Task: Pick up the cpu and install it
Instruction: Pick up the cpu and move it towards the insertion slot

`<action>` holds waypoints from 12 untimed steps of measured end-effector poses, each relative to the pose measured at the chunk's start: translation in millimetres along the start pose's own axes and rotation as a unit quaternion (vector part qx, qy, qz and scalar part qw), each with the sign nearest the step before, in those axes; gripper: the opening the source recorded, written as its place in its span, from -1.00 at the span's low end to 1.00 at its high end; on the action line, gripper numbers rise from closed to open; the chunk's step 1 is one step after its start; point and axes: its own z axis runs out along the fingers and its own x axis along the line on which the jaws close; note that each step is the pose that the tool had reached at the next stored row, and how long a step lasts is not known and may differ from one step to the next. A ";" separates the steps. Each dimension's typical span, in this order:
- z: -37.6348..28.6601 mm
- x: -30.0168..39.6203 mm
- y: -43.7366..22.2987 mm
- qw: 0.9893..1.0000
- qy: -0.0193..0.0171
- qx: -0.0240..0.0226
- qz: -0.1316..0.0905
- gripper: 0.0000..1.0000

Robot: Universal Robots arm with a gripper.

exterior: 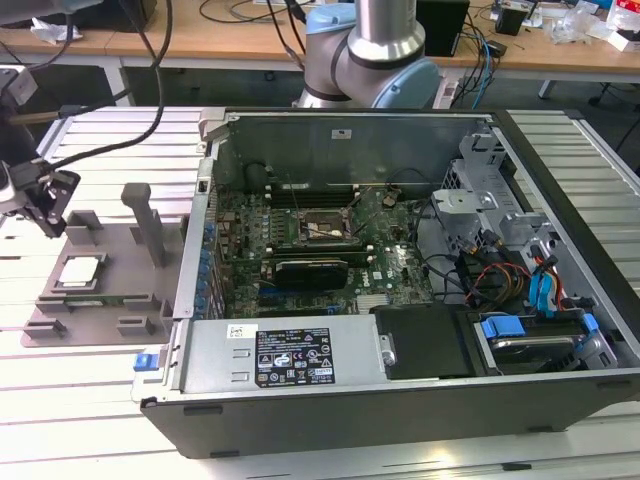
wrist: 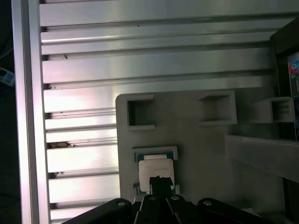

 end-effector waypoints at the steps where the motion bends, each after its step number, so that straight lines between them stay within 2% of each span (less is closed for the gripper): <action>1: 4.3 -0.1 -3.1 1.000 0.000 0.000 0.000 -0.79; 5: 11.4 -0.2 -7.8 1.000 0.000 0.000 0.000 -0.79; 10: 24.5 -0.3 -13.9 1.000 0.000 0.000 0.000 -0.79; 12: 26.8 -0.1 -14.2 1.000 0.000 0.000 0.000 -0.79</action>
